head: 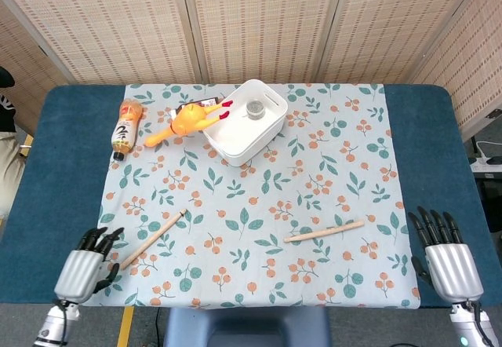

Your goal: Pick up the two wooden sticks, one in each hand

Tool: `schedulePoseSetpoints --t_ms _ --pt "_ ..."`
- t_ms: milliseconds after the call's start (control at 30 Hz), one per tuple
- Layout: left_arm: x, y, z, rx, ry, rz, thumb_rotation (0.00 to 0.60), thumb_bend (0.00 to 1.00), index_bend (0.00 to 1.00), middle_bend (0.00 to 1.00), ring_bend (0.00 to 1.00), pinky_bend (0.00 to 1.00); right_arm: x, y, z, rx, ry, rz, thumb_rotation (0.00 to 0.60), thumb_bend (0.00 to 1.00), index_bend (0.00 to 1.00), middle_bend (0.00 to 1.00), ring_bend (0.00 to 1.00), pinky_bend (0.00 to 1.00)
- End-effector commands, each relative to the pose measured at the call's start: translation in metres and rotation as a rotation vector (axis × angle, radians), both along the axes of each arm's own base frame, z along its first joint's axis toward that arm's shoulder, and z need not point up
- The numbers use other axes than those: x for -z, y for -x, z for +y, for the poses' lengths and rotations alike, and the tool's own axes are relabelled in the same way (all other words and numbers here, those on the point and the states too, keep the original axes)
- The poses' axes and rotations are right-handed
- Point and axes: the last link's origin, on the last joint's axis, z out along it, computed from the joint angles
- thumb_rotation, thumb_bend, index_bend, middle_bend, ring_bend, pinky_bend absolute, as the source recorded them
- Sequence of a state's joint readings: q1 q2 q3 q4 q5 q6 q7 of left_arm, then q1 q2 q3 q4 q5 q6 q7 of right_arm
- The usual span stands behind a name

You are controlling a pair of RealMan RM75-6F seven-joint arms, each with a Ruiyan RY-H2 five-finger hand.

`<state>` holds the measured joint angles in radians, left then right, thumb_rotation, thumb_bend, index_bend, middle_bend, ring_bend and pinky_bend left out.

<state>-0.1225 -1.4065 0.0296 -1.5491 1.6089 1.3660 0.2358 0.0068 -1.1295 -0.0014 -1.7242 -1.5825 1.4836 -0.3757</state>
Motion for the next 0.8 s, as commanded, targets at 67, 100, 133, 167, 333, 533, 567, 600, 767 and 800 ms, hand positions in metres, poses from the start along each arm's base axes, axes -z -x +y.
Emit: schedulePoseSetpoints --t_ms 67,100,133,167,333,533,567,600,767,800 --pt "0.035 -0.023 0.011 0.048 0.042 0.018 0.6 0.42 0.1 0.29 0.14 0.15 0.0 0.0 0.0 0.002 -0.001 0.004 0.6 0.28 0.0 0.0 0.0 0.0" --pt "0.039 -0.024 0.014 0.053 0.034 0.029 0.6 0.42 0.1 0.3 0.15 0.15 0.0 0.0 0.0 0.002 -0.001 0.003 0.6 0.28 0.0 0.0 0.0 0.0" --pt "0.042 -0.025 0.017 0.056 0.028 0.041 0.6 0.42 0.1 0.3 0.15 0.15 0.0 0.0 0.001 0.002 0.0 0.002 0.6 0.28 0.0 0.0 0.0 0.0" --pt "0.046 -0.026 0.019 0.053 0.026 0.054 0.6 0.42 0.1 0.29 0.15 0.14 -0.001 0.0 0.001 0.001 0.003 0.002 0.6 0.28 0.0 0.0 0.0 0.0" --pt "0.059 -0.029 0.025 0.042 0.029 0.119 0.6 0.41 0.15 0.29 0.15 0.14 0.0 0.001 0.0 0.006 0.004 0.005 0.6 0.28 0.0 0.0 0.0 0.0" --pt "0.067 -0.029 0.028 0.024 0.031 0.163 0.6 0.41 0.21 0.3 0.15 0.15 0.001 0.001 0.0 0.006 0.004 0.007 0.6 0.28 0.0 0.0 0.0 0.0" --pt "0.069 -0.028 0.029 0.023 0.031 0.174 0.6 0.42 0.22 0.31 0.15 0.15 0.001 0.001 0.0 0.006 0.003 0.008 0.6 0.28 0.0 0.0 0.0 0.0" --pt "0.071 -0.028 0.029 0.018 0.033 0.185 0.6 0.42 0.22 0.31 0.15 0.15 0.001 0.001 0.0 0.006 0.003 0.008 0.6 0.28 0.0 0.0 0.0 0.0" --pt "0.079 -0.021 0.034 -0.009 0.008 0.292 0.6 0.42 0.22 0.33 0.16 0.15 -0.002 0.0 0.001 0.007 0.008 0.003 0.6 0.28 0.0 0.0 0.0 0.0" --pt "0.08 -0.02 0.035 -0.013 0.006 0.304 0.6 0.42 0.23 0.33 0.16 0.15 -0.002 0.0 0.001 0.007 0.008 0.003 0.6 0.28 0.0 0.0 0.0 0.0"
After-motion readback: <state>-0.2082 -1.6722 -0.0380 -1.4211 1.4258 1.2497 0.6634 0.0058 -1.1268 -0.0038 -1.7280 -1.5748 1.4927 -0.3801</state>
